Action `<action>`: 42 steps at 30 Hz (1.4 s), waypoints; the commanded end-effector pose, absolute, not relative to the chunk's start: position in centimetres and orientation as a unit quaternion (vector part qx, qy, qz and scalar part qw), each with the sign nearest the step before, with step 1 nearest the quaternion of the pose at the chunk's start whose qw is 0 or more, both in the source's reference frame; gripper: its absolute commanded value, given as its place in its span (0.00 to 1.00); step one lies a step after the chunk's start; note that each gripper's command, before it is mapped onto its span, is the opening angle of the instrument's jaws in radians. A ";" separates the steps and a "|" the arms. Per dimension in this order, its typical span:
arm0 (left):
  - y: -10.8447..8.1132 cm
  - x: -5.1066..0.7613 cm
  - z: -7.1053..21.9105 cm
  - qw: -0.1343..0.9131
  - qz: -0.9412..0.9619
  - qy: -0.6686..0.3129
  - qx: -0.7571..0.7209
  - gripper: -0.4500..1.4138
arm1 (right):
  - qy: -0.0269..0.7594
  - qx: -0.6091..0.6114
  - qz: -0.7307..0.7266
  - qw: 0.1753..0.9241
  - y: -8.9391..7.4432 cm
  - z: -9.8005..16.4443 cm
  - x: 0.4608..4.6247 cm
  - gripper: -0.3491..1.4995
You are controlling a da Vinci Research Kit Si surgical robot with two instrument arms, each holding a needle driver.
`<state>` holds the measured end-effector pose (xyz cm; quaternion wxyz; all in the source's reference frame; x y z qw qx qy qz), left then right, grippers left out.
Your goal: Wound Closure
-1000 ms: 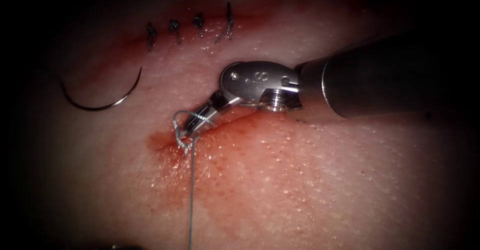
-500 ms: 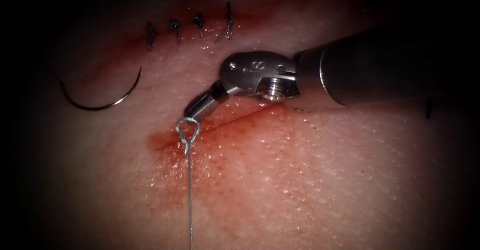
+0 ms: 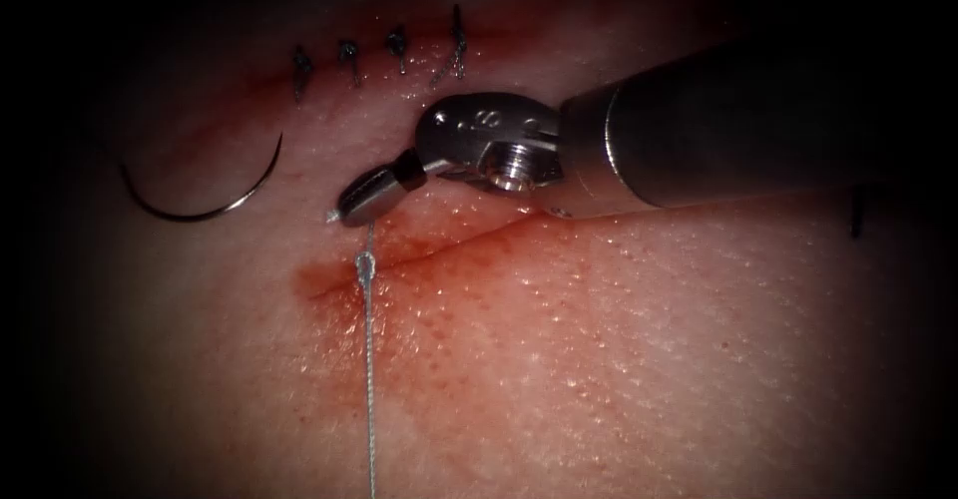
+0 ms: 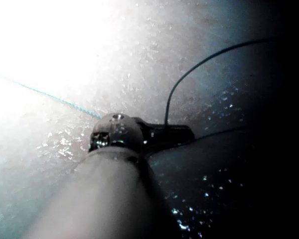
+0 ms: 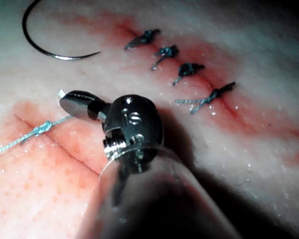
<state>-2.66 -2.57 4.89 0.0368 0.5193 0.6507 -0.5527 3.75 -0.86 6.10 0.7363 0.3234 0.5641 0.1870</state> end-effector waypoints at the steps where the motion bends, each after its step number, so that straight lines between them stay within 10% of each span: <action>1: -2.8 -2.76 5.0 0.016 -0.554 0.662 0.504 0.00 | 0.559 0.329 0.198 0.735 -0.9 6.1 3.85 0.00; 39: -3.3 -2.88 4.7 0.059 -0.566 0.687 0.452 0.00 | 0.559 0.305 0.245 0.731 -0.6 6.2 3.93 0.00; 40: -3.2 -2.88 4.7 0.063 -0.567 0.685 0.454 0.00 | 0.562 0.308 0.248 0.726 -0.7 6.1 3.93 0.14; 41: -3.0 -2.89 4.6 0.074 -0.566 0.673 0.470 0.00 | 0.569 0.307 0.244 0.723 -0.7 6.1 3.94 0.56; 42: -3.0 -2.89 4.6 0.074 -0.566 0.673 0.470 0.00 | 0.569 0.307 0.244 0.723 -0.7 6.1 3.94 0.56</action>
